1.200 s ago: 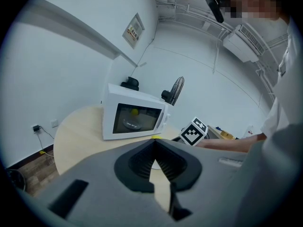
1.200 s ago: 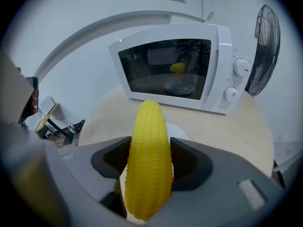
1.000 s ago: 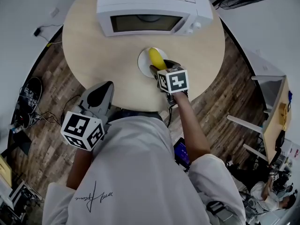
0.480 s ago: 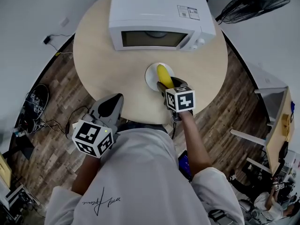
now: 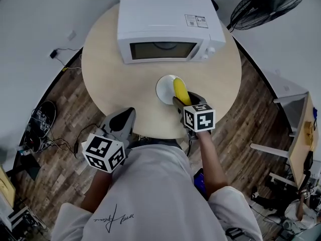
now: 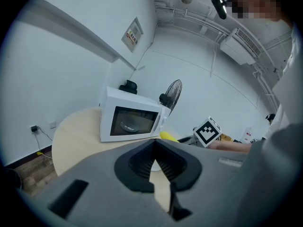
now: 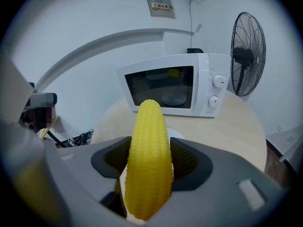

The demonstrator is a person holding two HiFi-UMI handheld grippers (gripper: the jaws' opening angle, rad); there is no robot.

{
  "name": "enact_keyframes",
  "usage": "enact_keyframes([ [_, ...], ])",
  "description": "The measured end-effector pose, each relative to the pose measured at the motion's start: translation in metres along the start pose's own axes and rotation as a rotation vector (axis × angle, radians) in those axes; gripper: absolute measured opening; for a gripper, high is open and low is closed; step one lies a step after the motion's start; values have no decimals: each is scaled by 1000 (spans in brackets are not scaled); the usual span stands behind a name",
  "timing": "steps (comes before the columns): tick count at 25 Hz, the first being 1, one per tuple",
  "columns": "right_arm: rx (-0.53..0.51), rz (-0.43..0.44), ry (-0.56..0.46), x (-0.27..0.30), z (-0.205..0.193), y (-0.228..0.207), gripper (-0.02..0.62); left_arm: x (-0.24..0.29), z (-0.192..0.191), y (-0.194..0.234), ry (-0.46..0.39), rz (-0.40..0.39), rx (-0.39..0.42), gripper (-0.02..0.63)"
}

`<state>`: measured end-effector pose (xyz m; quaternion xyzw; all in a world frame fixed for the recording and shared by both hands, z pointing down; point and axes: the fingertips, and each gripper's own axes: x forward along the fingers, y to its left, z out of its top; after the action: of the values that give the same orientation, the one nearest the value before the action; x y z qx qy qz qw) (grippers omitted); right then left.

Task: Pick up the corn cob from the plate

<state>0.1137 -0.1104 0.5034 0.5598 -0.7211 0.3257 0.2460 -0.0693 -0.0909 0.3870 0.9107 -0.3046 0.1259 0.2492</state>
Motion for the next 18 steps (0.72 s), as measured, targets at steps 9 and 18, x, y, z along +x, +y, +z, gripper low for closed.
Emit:
enact_keyframes([
  [9, 33, 11, -50, -23, 2, 4, 268, -3, 3, -5, -11, -6, 2, -8],
  [18, 89, 64, -127, -46, 17, 18, 268, -11, 5, -4, -30, -8, -8, -8],
])
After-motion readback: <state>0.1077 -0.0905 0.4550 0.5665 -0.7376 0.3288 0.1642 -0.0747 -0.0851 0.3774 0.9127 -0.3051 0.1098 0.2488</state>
